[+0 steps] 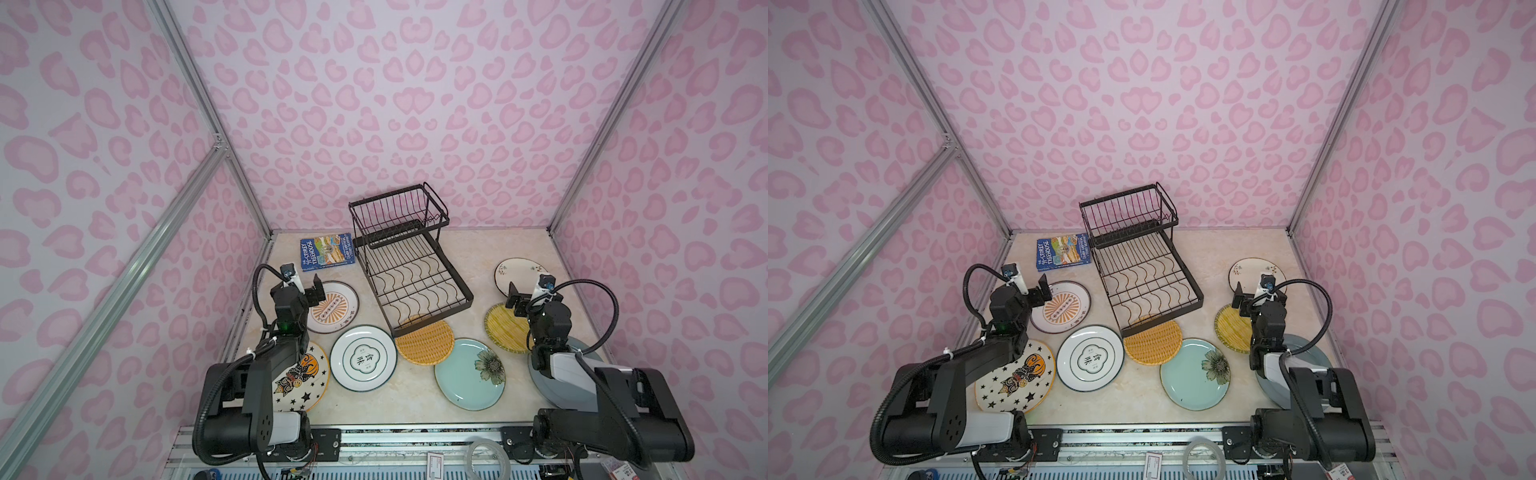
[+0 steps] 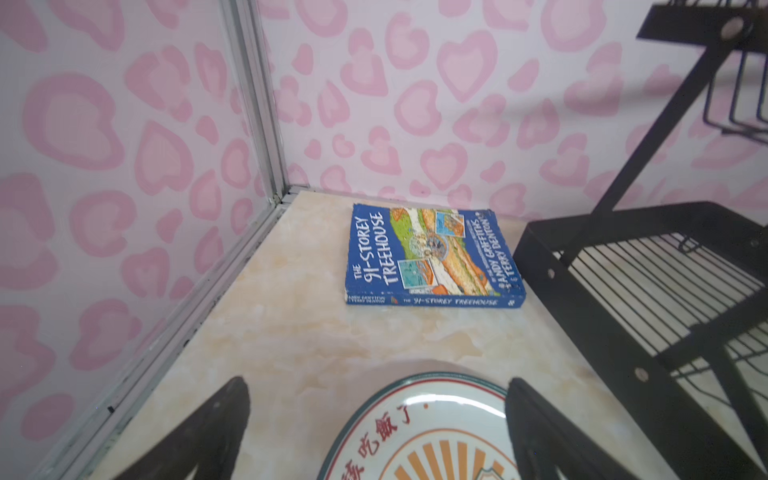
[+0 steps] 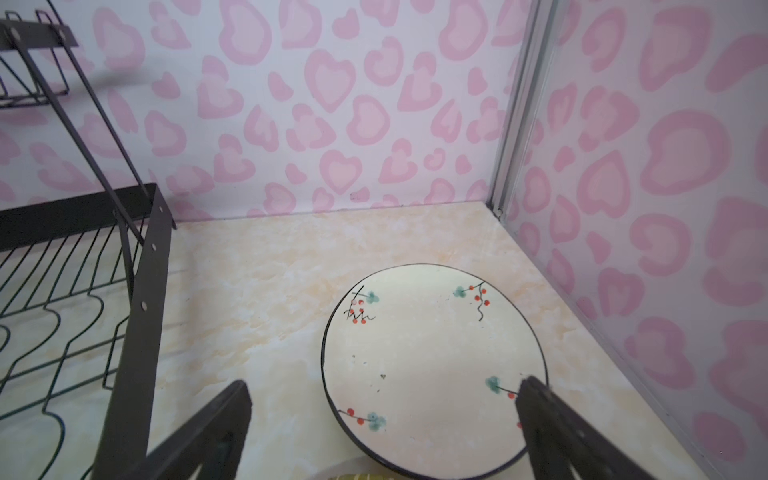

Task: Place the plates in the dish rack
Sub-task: 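Reach the right gripper to the berry plate's edge while the left arm rises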

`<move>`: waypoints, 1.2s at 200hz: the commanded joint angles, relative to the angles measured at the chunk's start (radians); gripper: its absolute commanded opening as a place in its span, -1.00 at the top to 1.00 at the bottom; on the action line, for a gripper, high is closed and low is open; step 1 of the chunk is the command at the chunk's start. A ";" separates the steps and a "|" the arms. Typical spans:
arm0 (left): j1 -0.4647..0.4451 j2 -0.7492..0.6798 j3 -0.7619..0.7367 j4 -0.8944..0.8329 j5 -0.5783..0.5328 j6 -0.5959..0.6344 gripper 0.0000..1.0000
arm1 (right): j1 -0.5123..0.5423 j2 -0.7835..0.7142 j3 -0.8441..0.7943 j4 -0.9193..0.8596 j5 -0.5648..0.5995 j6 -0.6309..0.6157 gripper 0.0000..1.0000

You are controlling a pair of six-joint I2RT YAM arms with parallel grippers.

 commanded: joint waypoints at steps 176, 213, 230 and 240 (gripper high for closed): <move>0.069 -0.466 0.246 -0.887 0.921 -0.489 -0.95 | -0.366 0.185 0.505 -0.785 -0.201 0.748 -0.98; -0.044 -0.432 0.236 -0.878 0.934 -0.452 -0.95 | -0.434 0.301 0.556 -0.825 -0.302 0.731 -0.87; -0.113 -0.387 0.254 -0.876 0.946 -0.442 -0.95 | -0.433 0.345 0.597 -0.872 -0.321 0.678 -0.91; -0.150 -0.365 0.261 -0.873 0.941 -0.435 -0.95 | -0.438 0.365 0.607 -0.874 -0.326 0.665 -0.91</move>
